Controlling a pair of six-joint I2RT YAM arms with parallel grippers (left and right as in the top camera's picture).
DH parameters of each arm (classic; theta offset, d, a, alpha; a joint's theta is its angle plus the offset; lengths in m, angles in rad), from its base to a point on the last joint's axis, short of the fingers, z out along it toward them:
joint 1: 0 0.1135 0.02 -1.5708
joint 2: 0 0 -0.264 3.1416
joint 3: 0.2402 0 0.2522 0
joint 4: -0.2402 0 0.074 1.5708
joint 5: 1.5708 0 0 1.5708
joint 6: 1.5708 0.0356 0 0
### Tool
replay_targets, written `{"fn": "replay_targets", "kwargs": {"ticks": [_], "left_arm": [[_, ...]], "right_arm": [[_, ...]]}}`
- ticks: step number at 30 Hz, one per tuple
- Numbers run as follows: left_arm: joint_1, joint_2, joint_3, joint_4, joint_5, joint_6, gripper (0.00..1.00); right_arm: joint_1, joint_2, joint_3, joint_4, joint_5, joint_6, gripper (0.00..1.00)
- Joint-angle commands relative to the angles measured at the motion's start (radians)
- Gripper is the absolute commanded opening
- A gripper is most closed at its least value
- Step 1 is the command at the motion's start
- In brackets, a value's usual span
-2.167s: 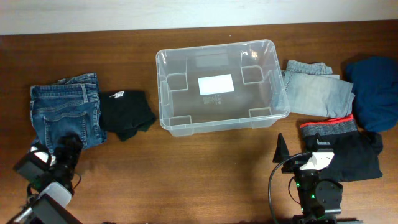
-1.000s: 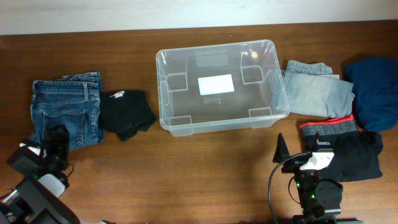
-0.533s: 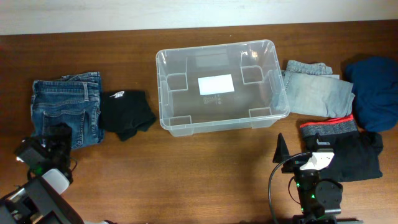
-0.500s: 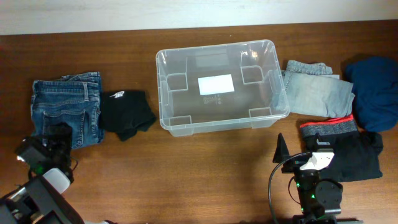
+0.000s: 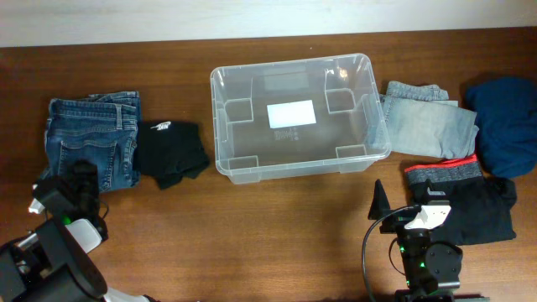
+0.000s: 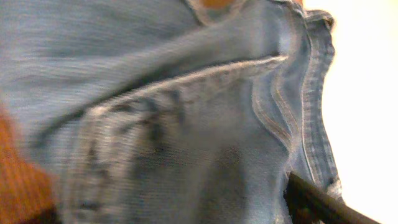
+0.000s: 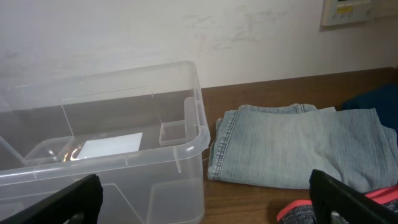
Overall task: Pack container
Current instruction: 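Lower the left gripper and pinch the dark blue jeans' edge, then lift the dark blue jeans with the left gripper toward the bin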
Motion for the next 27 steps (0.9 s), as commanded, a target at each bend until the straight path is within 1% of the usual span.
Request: {"fn": "replay_targets", "kwargs": {"ticks": [1, 3, 4, 5, 6, 7, 9, 10, 12, 16, 18, 19, 21, 24, 27], "left_arm": [[-0.025, 0.173, -0.104, -0.122, 0.052, -0.069, 0.62], [-0.025, 0.173, -0.104, -0.123, 0.052, -0.068, 0.32], [-0.025, 0.173, -0.104, -0.123, 0.052, -0.068, 0.23], [-0.025, 0.173, -0.104, -0.123, 0.052, -0.068, 0.16], [-0.025, 0.173, -0.104, -0.123, 0.052, -0.069, 0.13], [-0.025, 0.173, -0.104, -0.122, 0.054, -0.069, 0.12], [-0.024, 0.173, -0.104, -0.113, 0.068, -0.068, 0.03], [-0.024, 0.173, -0.104, -0.102, 0.084, -0.068, 0.01], [-0.024, 0.172, -0.104, -0.055, 0.142, -0.069, 0.00], [-0.008, 0.159, -0.104, 0.099, 0.362, -0.070, 0.01], [0.003, 0.132, -0.103, 0.145, 0.441, -0.111, 0.01], [0.007, 0.114, -0.103, 0.145, 0.459, -0.134, 0.01], [0.012, 0.070, -0.103, 0.140, 0.483, -0.141, 0.00], [0.013, -0.026, -0.103, 0.061, 0.486, -0.137, 0.01], [0.013, -0.153, -0.103, -0.049, 0.457, -0.102, 0.00]], "right_arm": [[-0.004, -0.008, -0.005, -0.007, -0.001, -0.008, 0.99], [-0.004, -0.008, -0.005, -0.007, -0.001, -0.007, 0.98], [-0.004, -0.008, -0.005, -0.007, -0.001, -0.008, 0.98], [-0.004, -0.008, -0.005, -0.007, -0.001, -0.007, 0.98], [-0.004, -0.008, -0.005, -0.006, -0.001, -0.008, 0.98], [-0.004, -0.008, -0.005, -0.007, -0.001, -0.008, 0.98], [-0.004, -0.008, -0.005, -0.007, -0.001, -0.007, 0.98], [-0.004, -0.008, -0.005, -0.007, -0.001, -0.008, 0.98], [-0.004, -0.008, -0.005, -0.007, -0.001, -0.008, 0.98], [-0.004, -0.008, -0.005, -0.007, -0.001, -0.008, 0.98], [-0.004, -0.008, -0.005, -0.007, -0.001, -0.007, 0.98], [-0.004, -0.008, -0.005, -0.007, -0.001, -0.007, 0.98], [-0.004, -0.008, -0.005, -0.007, -0.001, -0.007, 0.98], [-0.004, -0.008, -0.005, -0.007, -0.001, -0.008, 0.98], [-0.004, -0.008, -0.005, -0.007, -0.001, -0.008, 0.99]]}}
